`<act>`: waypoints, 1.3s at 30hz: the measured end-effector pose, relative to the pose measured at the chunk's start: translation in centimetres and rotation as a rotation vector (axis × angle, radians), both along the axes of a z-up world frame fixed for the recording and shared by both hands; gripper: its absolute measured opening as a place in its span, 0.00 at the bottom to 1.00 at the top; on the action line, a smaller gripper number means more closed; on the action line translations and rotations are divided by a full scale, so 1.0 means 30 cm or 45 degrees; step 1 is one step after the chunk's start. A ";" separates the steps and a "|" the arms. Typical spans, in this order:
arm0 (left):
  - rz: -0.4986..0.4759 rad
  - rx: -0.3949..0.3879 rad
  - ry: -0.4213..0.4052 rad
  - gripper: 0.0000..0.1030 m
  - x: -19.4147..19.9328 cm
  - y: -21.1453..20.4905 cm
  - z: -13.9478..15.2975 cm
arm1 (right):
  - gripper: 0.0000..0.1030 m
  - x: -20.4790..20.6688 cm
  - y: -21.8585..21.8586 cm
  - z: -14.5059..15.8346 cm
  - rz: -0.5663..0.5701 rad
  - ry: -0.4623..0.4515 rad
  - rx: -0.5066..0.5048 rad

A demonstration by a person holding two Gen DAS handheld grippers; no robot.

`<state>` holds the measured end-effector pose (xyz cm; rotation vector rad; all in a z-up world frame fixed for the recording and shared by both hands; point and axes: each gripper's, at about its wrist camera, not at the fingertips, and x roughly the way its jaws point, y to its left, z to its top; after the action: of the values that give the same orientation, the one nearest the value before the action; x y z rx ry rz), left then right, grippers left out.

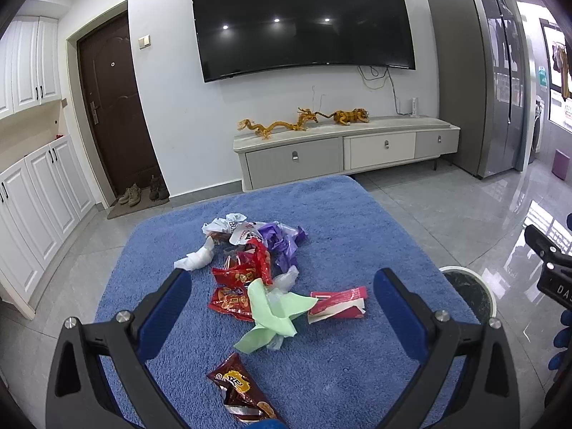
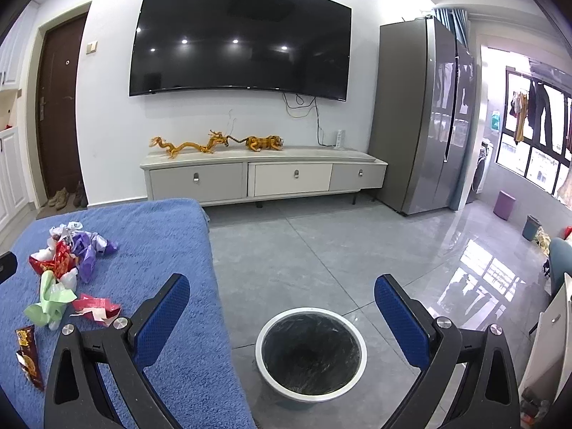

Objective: Collect trash

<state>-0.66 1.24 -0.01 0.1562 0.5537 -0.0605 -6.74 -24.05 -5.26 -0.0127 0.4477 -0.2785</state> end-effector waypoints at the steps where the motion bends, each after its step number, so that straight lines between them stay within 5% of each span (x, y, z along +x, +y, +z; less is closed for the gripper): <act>1: -0.003 -0.006 0.001 0.99 -0.002 0.002 0.000 | 1.00 -0.003 -0.001 0.003 -0.005 -0.006 -0.002; 39: -0.061 -0.109 -0.012 0.99 -0.017 0.040 -0.008 | 1.00 -0.018 0.003 0.023 -0.027 -0.037 -0.010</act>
<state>-1.16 2.45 -0.26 0.0867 0.5367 -0.1298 -7.28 -23.96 -4.58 -0.0112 0.4179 -0.3009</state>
